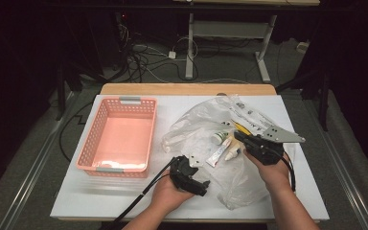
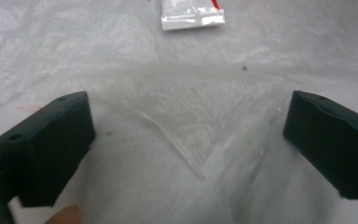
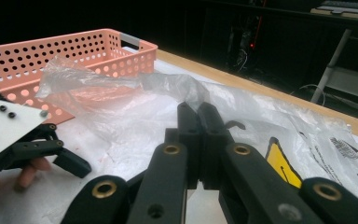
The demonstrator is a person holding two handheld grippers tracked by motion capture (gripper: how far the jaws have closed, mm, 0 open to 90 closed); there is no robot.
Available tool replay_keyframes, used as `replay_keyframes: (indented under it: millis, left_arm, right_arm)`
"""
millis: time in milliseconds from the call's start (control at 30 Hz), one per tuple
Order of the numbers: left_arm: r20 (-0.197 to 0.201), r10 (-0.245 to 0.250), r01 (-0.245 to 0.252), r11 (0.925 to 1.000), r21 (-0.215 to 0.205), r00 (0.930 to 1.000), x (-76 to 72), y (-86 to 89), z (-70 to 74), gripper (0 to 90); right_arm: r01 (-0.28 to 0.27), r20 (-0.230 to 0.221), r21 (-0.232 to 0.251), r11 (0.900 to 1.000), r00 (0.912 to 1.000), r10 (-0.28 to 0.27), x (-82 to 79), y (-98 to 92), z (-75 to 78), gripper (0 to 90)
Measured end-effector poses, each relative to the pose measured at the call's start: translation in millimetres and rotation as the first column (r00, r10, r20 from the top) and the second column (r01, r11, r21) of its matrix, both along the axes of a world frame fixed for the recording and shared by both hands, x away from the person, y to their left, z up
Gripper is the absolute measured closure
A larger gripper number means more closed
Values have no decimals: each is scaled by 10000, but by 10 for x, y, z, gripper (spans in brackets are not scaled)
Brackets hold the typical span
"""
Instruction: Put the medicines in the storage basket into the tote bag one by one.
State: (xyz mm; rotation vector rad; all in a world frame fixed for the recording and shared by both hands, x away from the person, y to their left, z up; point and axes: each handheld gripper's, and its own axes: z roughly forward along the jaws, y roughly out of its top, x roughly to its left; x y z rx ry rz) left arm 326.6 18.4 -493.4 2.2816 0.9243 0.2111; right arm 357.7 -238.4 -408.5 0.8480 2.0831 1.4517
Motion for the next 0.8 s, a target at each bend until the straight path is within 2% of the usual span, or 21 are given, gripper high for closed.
replay_keyframes:
  millis: [67,167,267,400,500,533,600,800]
  left_arm:
    - [113,88,-86,9998,-155,9999,-2,2,2,151]
    - [256,-69,78,9994,-331,9996,-3,4,6,287]
    - [378,-167,186,9985,-509,9991,-8,-1,5,492]
    - [446,-8,33,9984,-560,9990,-6,5,3,645]
    - [725,-347,377,9985,-397,9968,-39,-23,1,793]
    - [707,-382,413,9982,-425,9968,-40,-24,1,835]
    - [634,-340,372,9980,-504,9974,-33,-20,-1,883]
    - [713,-310,362,9966,-738,9970,-45,16,2,887]
  right_arm:
    - [-48,-5,-32,10000,10000,48,-2,9,-6,900]
    - [-46,-83,-75,10000,10000,46,-1,28,-16,900]
    - [-107,-49,-131,9999,9999,106,-1,45,-17,900]
    - [-119,2,-125,9999,9999,119,-6,51,-7,900]
    - [-104,-17,-101,9999,9999,103,-9,48,-6,900]
    - [-95,-28,-75,9999,10000,95,-10,47,-5,900]
    - [-72,-33,-68,10000,10000,72,-13,41,-2,900]
    - [-138,-10,-10,9999,9999,138,-11,36,-6,900]
